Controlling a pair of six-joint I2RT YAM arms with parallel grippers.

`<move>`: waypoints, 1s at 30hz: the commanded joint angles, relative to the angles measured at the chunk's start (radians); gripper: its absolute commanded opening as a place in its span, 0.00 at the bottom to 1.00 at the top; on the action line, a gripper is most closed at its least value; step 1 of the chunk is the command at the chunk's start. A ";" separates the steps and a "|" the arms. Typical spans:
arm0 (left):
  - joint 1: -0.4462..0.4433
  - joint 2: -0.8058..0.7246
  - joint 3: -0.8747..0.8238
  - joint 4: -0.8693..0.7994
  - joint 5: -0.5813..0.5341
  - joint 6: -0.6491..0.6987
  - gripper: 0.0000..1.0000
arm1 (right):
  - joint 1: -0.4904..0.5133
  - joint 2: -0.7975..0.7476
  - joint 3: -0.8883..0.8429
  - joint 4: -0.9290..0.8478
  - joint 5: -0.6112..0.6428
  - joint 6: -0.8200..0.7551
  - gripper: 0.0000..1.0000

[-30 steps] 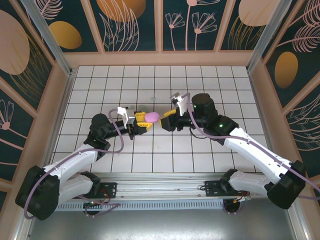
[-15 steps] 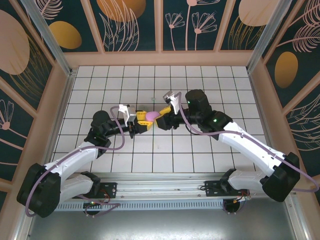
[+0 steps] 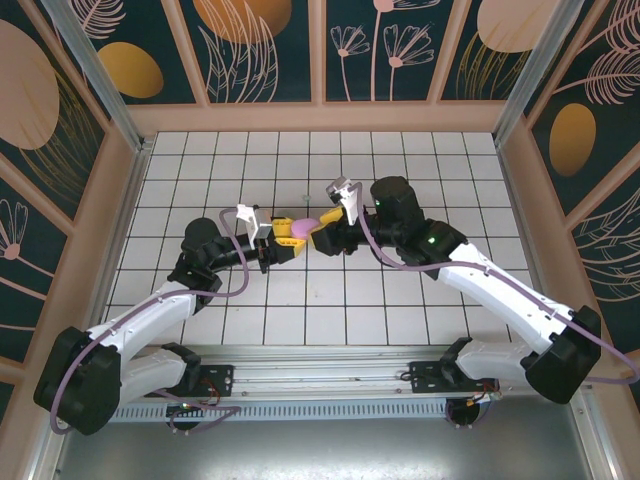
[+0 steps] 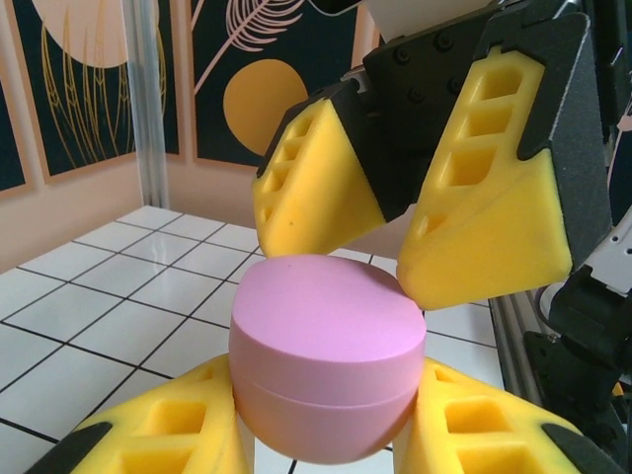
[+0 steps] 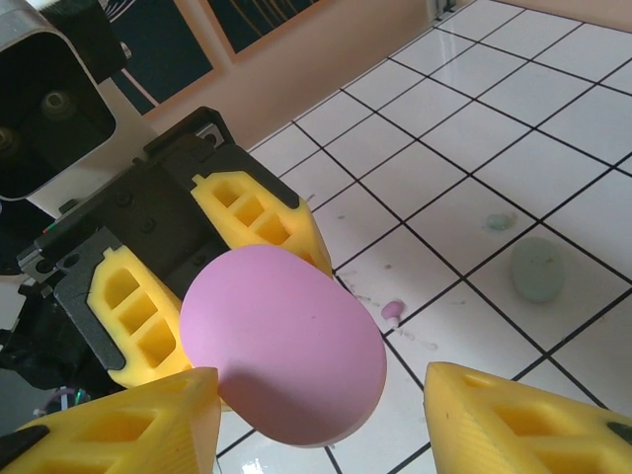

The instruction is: Insert wireless bluetooth earbuds into charging case

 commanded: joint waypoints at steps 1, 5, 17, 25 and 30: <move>-0.015 -0.005 0.035 0.046 0.105 -0.006 0.10 | -0.013 -0.042 -0.001 0.025 0.084 -0.017 0.55; -0.015 -0.007 0.058 -0.001 0.099 0.014 0.11 | -0.005 -0.095 -0.065 0.023 0.013 -0.002 0.55; -0.015 -0.028 0.039 0.008 0.096 0.006 0.11 | 0.005 0.075 0.067 -0.067 -0.034 -0.080 0.55; -0.015 -0.022 0.045 -0.022 0.097 0.032 0.11 | 0.008 -0.005 0.000 -0.048 -0.068 -0.061 0.56; -0.015 -0.011 0.061 -0.034 0.111 0.040 0.10 | 0.019 -0.058 -0.070 -0.014 -0.067 -0.040 0.58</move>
